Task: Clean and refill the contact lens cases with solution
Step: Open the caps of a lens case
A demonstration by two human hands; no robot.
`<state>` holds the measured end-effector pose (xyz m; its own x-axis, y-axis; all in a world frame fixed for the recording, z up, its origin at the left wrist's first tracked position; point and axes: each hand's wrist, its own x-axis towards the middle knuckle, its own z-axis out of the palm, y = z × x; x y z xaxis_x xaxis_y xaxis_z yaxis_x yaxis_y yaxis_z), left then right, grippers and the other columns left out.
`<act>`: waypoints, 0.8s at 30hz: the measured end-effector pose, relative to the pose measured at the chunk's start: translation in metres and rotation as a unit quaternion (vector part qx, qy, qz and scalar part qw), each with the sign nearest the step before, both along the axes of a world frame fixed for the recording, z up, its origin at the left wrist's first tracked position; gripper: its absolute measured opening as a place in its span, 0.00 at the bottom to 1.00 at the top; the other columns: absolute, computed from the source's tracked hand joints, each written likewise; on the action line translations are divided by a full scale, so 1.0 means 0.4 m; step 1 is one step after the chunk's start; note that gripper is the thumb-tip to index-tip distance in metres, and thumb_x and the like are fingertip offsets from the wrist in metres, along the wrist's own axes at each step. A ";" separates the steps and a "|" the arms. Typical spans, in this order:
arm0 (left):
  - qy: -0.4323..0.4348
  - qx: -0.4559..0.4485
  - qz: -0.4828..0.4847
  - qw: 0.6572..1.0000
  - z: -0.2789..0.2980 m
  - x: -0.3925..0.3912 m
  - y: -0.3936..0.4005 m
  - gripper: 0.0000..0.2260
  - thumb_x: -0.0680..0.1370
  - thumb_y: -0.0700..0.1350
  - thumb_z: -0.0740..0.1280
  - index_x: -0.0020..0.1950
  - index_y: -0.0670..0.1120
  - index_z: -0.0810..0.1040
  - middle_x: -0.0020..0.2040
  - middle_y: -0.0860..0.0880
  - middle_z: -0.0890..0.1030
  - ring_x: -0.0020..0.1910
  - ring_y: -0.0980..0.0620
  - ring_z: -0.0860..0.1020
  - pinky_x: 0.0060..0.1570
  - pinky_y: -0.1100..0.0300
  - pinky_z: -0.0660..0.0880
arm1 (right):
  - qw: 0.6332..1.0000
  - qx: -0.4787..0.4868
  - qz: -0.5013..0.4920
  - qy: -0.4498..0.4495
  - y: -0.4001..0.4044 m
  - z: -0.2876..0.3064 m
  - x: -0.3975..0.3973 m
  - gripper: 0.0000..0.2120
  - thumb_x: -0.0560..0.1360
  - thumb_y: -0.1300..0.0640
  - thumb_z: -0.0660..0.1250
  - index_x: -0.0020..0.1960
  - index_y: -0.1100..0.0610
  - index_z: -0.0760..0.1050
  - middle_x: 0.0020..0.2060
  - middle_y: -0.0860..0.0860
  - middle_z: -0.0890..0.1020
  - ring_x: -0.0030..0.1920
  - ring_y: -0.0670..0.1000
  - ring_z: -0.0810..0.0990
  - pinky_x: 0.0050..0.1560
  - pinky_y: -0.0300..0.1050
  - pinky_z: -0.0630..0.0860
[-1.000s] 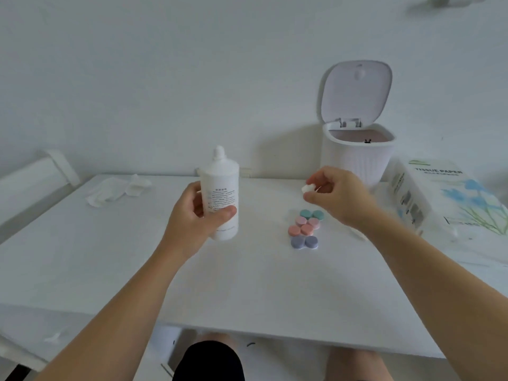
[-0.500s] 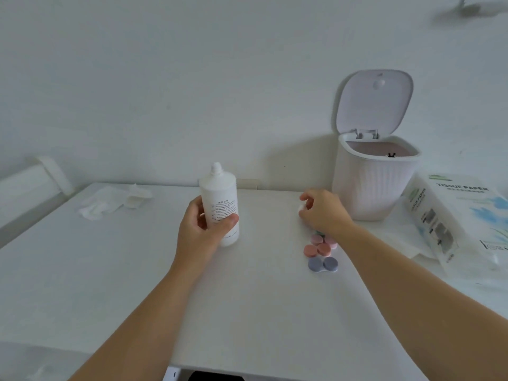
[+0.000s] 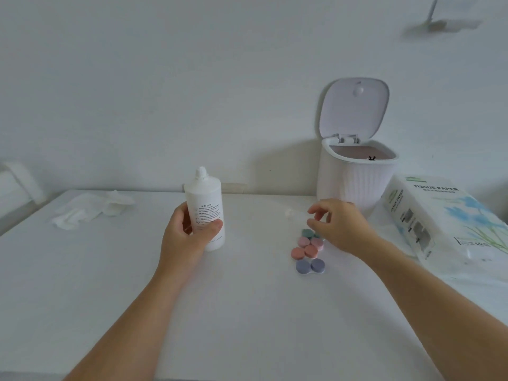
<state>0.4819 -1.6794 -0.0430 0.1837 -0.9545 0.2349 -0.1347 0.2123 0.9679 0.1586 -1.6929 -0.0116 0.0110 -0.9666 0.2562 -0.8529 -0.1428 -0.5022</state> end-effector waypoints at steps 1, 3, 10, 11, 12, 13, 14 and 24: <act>-0.001 -0.001 -0.002 1.000 -0.001 0.001 0.000 0.25 0.67 0.52 0.77 0.63 0.60 0.77 0.56 0.62 0.84 0.55 0.62 0.82 0.53 0.57 0.78 | 1.000 -0.005 0.005 -0.007 0.019 -0.003 -0.018 0.05 0.75 0.52 0.72 0.50 0.45 0.79 0.41 0.40 0.81 0.37 0.43 0.76 0.37 0.36 0.70; -0.001 -0.004 -0.005 1.000 -0.001 0.001 0.000 0.25 0.67 0.52 0.77 0.64 0.60 0.76 0.57 0.61 0.83 0.57 0.60 0.82 0.56 0.54 0.79 | 1.000 -0.018 0.015 -0.008 0.050 -0.008 -0.052 0.06 0.75 0.54 0.72 0.48 0.44 0.79 0.39 0.38 0.81 0.35 0.42 0.76 0.36 0.32 0.69; -0.021 -0.027 0.042 0.999 0.015 -0.011 0.026 0.33 0.65 0.55 0.77 0.68 0.57 0.73 0.63 0.60 0.80 0.62 0.57 0.79 0.65 0.48 0.75 | 0.995 -0.079 0.056 -0.015 0.097 -0.041 -0.083 0.02 0.74 0.58 0.74 0.46 0.52 0.83 0.34 0.41 0.78 0.38 0.39 0.76 0.37 0.28 0.69; -0.033 -0.045 0.079 0.995 0.018 -0.015 0.038 0.34 0.64 0.58 0.76 0.69 0.57 0.72 0.64 0.60 0.78 0.63 0.56 0.77 0.65 0.51 0.74 | 0.994 -0.077 0.069 -0.026 0.104 -0.043 -0.081 0.02 0.74 0.58 0.74 0.45 0.52 0.83 0.33 0.42 0.78 0.36 0.40 0.75 0.37 0.29 0.69; -0.049 -0.074 0.119 0.989 0.024 -0.019 0.051 0.33 0.65 0.59 0.75 0.68 0.58 0.71 0.64 0.61 0.75 0.63 0.55 0.75 0.63 0.56 0.73 | 0.994 -0.069 0.082 -0.037 0.111 -0.043 -0.080 0.02 0.74 0.58 0.75 0.44 0.52 0.84 0.33 0.43 0.78 0.34 0.41 0.74 0.36 0.30 0.69; -0.071 -0.120 0.153 0.978 0.029 -0.025 0.066 0.29 0.66 0.59 0.75 0.65 0.58 0.71 0.61 0.62 0.73 0.62 0.52 0.74 0.60 0.60 0.72 | 0.993 -0.056 0.094 -0.051 0.117 -0.042 -0.078 0.03 0.74 0.58 0.75 0.42 0.51 0.84 0.32 0.44 0.79 0.33 0.42 0.74 0.35 0.31 0.69; -0.100 -0.177 0.176 0.963 0.035 -0.033 0.081 0.26 0.67 0.58 0.74 0.63 0.58 0.71 0.58 0.62 0.72 0.60 0.50 0.74 0.57 0.63 0.71 | 0.991 -0.042 0.107 -0.065 0.123 -0.041 -0.077 0.03 0.73 0.56 0.75 0.41 0.50 0.84 0.31 0.44 0.79 0.32 0.42 0.73 0.34 0.32 0.69; -0.371 -0.120 -0.222 0.893 0.096 -0.230 0.088 0.13 0.70 0.63 0.69 0.50 0.59 0.79 0.45 0.58 0.78 0.38 0.52 0.75 0.38 0.62 0.73 | 0.978 0.086 0.189 -0.009 0.132 -0.002 -0.052 0.10 0.65 0.38 0.78 0.37 0.39 0.78 0.32 0.46 0.79 0.30 0.42 0.72 0.34 0.36 0.69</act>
<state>0.3898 -1.6440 -0.0044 -0.4924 -0.8001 0.3426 -0.5718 0.5942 0.5656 0.1379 -1.6403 -0.0123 0.3722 -0.9235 0.0931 -0.7466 -0.3575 -0.5610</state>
